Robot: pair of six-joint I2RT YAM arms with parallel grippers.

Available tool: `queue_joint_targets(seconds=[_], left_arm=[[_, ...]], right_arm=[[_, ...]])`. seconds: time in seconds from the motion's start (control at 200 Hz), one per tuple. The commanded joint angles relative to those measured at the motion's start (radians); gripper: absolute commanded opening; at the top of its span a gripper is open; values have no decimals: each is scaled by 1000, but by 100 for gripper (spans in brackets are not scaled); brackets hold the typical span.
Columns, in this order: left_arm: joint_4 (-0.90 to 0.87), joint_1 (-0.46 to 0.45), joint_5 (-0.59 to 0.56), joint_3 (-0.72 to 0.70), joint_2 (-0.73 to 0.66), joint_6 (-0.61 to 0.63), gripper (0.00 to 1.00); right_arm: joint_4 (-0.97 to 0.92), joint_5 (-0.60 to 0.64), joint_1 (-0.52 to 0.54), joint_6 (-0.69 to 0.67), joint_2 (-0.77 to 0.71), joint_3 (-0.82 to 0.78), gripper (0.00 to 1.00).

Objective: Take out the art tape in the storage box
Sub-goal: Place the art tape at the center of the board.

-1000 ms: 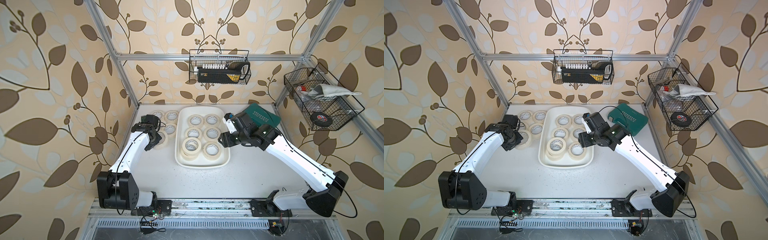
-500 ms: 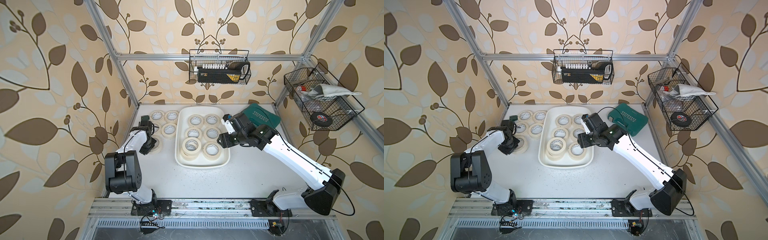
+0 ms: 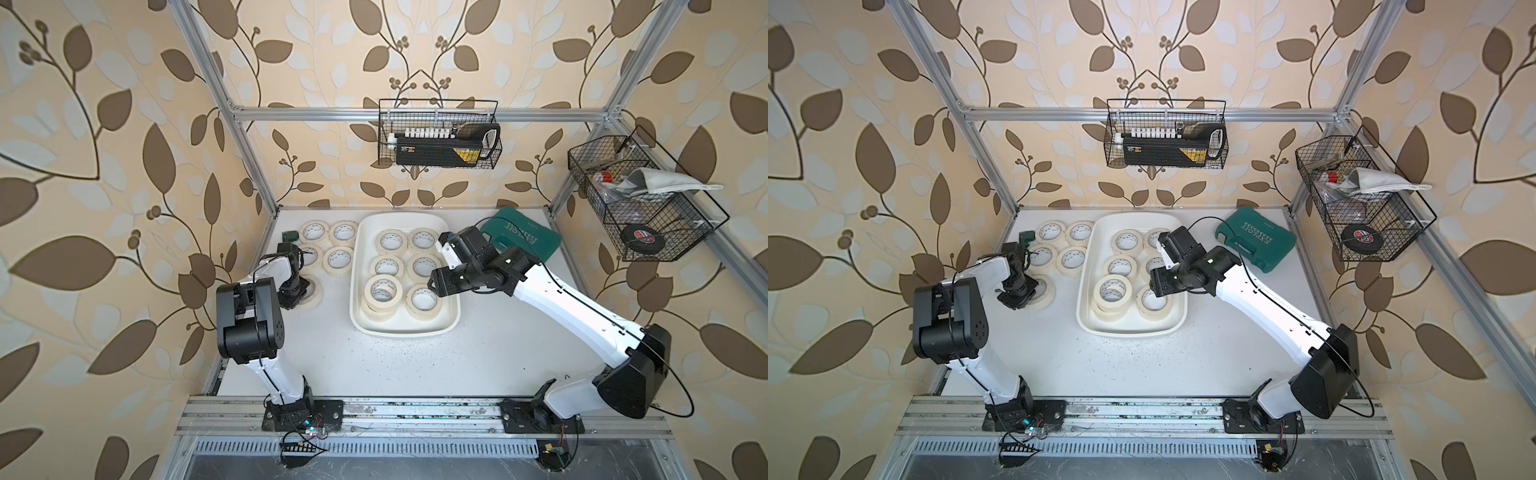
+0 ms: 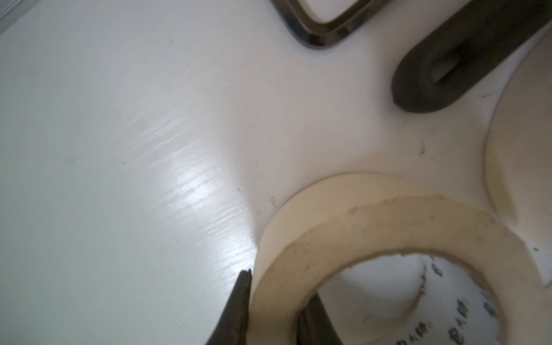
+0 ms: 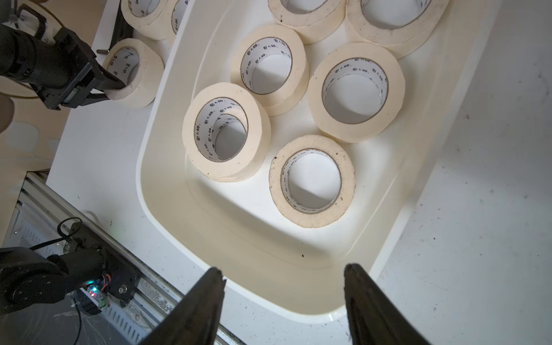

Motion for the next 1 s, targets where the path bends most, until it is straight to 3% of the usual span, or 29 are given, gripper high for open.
queue_joint_targets(seconds=[0.0, 0.24, 0.43, 0.545, 0.665, 0.76, 0.995], left_arm=[[14, 13, -18, 33, -1, 23, 6], [10, 19, -28, 45, 23, 45, 15], [-1, 22, -18, 49, 24, 49, 38], [-12, 21, -14, 55, 22, 50, 42], [-29, 22, -13, 61, 7, 50, 59], [-52, 22, -11, 66, -24, 58, 78], [-104, 13, 28, 71, -156, 90, 99]], right_arm=[[25, -36, 19, 31, 52, 40, 66], [52, -7, 61, 38, 227, 127, 65], [60, 6, 80, 56, 355, 220, 65], [52, 22, 83, 61, 432, 282, 66], [36, 53, 85, 58, 488, 334, 66], [32, 78, 87, 51, 517, 356, 67], [18, 90, 97, 32, 594, 408, 68]])
